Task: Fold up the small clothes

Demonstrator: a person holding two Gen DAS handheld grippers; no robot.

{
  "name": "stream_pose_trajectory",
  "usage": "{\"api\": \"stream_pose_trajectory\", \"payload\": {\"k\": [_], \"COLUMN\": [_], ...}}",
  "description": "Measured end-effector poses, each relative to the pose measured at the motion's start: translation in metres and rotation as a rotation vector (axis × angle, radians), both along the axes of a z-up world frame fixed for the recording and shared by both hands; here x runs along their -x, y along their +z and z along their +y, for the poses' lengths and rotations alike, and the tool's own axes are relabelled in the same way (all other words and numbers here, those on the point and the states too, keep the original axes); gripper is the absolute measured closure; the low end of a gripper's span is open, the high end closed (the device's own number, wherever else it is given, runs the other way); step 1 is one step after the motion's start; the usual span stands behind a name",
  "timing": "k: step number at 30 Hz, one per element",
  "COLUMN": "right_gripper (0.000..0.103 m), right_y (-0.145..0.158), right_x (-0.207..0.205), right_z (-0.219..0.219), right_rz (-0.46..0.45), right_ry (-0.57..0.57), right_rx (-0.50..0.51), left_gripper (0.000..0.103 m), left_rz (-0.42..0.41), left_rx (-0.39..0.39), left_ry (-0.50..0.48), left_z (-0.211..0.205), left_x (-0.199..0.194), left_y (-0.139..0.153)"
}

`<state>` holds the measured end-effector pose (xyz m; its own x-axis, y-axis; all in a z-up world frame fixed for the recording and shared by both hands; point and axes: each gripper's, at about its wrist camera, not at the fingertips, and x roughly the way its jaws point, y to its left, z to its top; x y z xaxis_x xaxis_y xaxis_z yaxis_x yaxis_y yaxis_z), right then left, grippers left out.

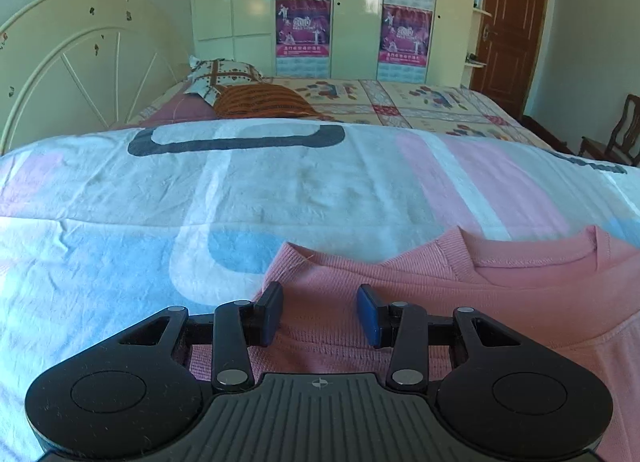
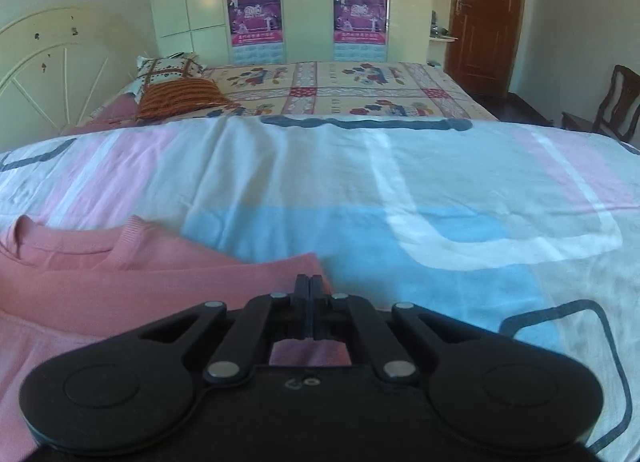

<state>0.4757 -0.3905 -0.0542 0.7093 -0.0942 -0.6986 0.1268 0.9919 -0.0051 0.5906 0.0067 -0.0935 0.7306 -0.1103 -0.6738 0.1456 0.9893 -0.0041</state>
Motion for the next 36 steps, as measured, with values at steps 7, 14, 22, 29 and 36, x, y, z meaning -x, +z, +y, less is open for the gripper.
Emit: {"api": "stream_pose_trajectory", "payload": {"k": [7,14,22,29,36], "right_gripper": [0.08,0.093,0.092,0.093,0.103], "right_y": [0.022,0.018,0.011,0.008,0.001], "right_x": [0.02,0.06,0.077,0.084,0.111], "right_z": [0.035,0.114,0.158,0.113,0.01], "right_rz": [-0.088,-0.079,-0.054,-0.025,-0.004], "right_ry": [0.025,0.255,0.354,0.21,-0.044], "right_rx": [0.019,-0.065,-0.066,-0.025,-0.072], "left_gripper": [0.061,0.061,0.059,0.054,0.043], "left_rz": [-0.025,0.008,-0.01,-0.011,-0.024], "left_rx": [0.043,0.105,0.048,0.045,-0.013], "left_ry": [-0.026,-0.146,-0.213,-0.094,-0.013], "left_z": [-0.026,-0.08,-0.097,-0.033,0.017], "left_x": [0.035,0.107,0.126,0.116,0.118], "left_y": [0.017,0.008,0.007,0.006,-0.004]}}
